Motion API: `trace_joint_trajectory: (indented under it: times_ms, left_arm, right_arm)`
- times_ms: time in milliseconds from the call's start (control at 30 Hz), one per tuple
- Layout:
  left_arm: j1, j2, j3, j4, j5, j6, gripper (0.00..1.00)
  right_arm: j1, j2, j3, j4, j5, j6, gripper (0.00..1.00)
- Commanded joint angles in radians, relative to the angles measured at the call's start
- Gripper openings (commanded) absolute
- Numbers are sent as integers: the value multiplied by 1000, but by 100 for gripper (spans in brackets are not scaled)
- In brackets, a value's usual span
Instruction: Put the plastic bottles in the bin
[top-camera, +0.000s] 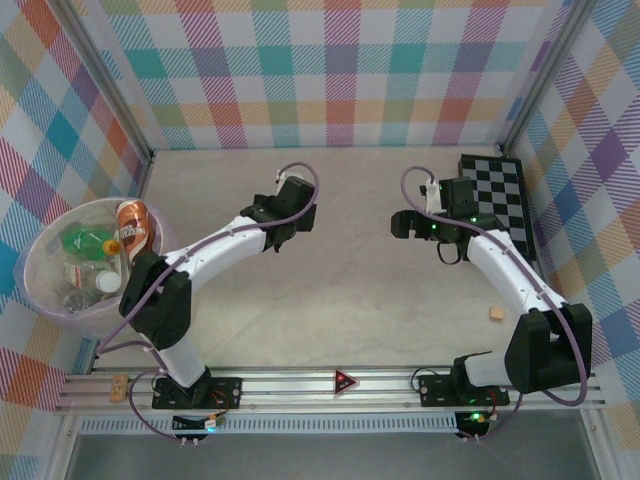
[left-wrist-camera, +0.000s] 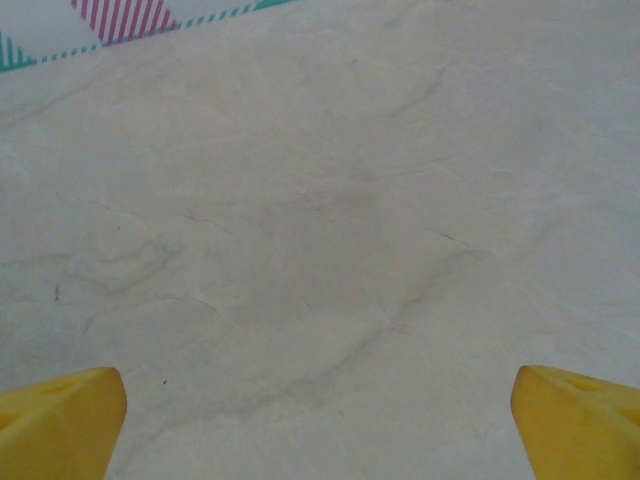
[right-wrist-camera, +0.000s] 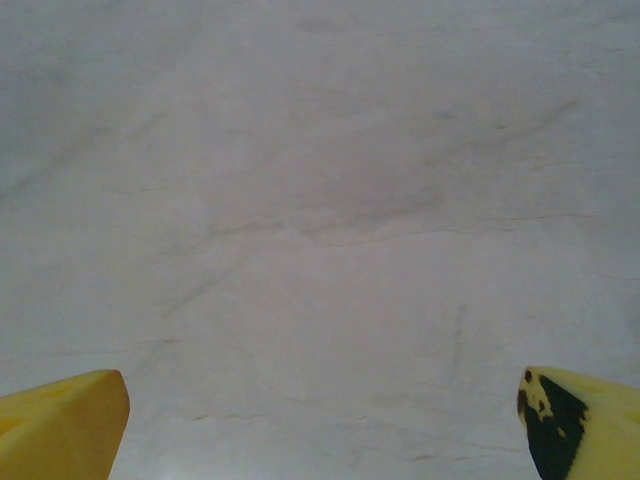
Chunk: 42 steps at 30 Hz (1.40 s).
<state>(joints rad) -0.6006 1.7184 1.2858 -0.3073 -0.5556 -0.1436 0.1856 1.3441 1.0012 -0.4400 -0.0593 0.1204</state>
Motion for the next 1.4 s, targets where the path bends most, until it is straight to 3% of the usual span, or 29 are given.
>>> trace_joint_trajectory:
  times_ms: [0, 167, 367, 767, 967, 1200, 1367]
  left_arm:
    - [61, 40, -50, 223, -31, 60, 100]
    - [117, 73, -103, 310, -27, 139, 100]
    - [214, 24, -231, 398, 21, 134, 100]
    - [302, -45, -376, 579, 73, 192, 100]
    - [324, -99, -460, 663, 103, 213, 100]
    - [350, -236, -584, 639, 125, 237, 100]
    - [379, -249, -670, 711, 154, 226, 100]
  right_arm:
    - [-17, -28, -86, 196, 113, -42, 99]
    - [-34, -16, -152, 335, 163, -66, 99]
    - [-61, 43, -202, 435, 195, -83, 99]
    - [-96, 145, -293, 656, 248, -84, 100]
    - [-121, 180, -371, 848, 248, -84, 100]
    - [-137, 202, -389, 906, 252, -74, 99]
    - [-137, 178, -359, 815, 254, -86, 100]
